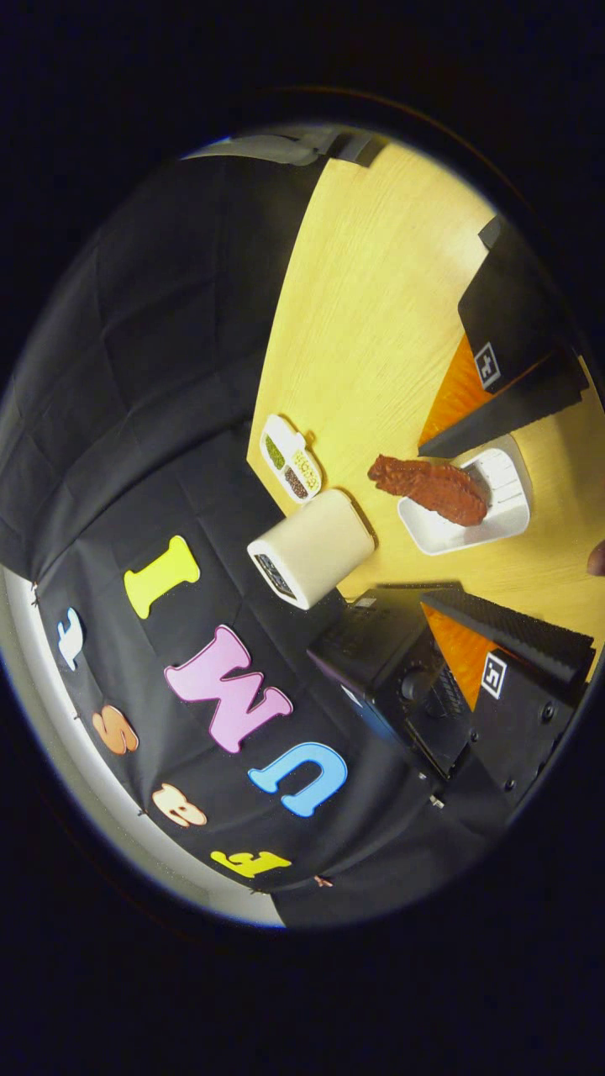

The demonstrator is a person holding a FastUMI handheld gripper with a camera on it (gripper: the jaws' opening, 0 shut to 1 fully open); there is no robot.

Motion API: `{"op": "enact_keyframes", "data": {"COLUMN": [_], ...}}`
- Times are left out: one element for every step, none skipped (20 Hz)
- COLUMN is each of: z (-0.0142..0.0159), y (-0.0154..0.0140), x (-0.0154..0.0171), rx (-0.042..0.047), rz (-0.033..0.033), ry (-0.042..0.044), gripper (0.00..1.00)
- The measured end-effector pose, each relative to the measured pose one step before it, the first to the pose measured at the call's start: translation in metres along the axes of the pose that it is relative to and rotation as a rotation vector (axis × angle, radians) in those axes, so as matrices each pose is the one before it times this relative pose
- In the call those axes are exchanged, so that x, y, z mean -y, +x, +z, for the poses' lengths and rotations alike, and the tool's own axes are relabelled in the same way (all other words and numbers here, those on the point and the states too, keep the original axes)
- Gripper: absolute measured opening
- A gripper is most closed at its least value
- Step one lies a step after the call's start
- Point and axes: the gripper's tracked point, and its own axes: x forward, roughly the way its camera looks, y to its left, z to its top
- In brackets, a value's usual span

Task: Open the toaster oven, put the food inside, and close the toaster oven door.

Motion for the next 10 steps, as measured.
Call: {"op": "enact_keyframes", "data": {"z": [-0.00063,-0.00049,-0.00146,-0.00086,-0.00056,-0.00022,-0.00017,-0.00080,-0.00217,-0.00140], "y": [0.00521,0.00694,0.00655,0.00755,0.00668,0.00465,0.00434,0.00490,0.00275,0.00290], "x": [0.00631,0.00544,0.00532,0.00410,0.00304,0.00174,0.00094,0.00136,-0.00076,0.00104], "rx": [-0.00728,-0.00823,-0.00682,-0.00648,-0.00429,-0.00273,-0.00235,-0.00554,-0.00804,-0.00412], "rz": [0.00209,0.00046,0.00283,0.00402,0.00349,0.00694,0.00570,0.00796,0.00865,-0.00304], "ry": [0.01749,0.01604,0.01398,0.00951,0.00865,0.01080,0.00673,0.00442,0.00384,0.00022], "gripper": [0.97,0.96,0.94,0.94,0.92,0.90,0.85,0.82,0.76,0.73]}}
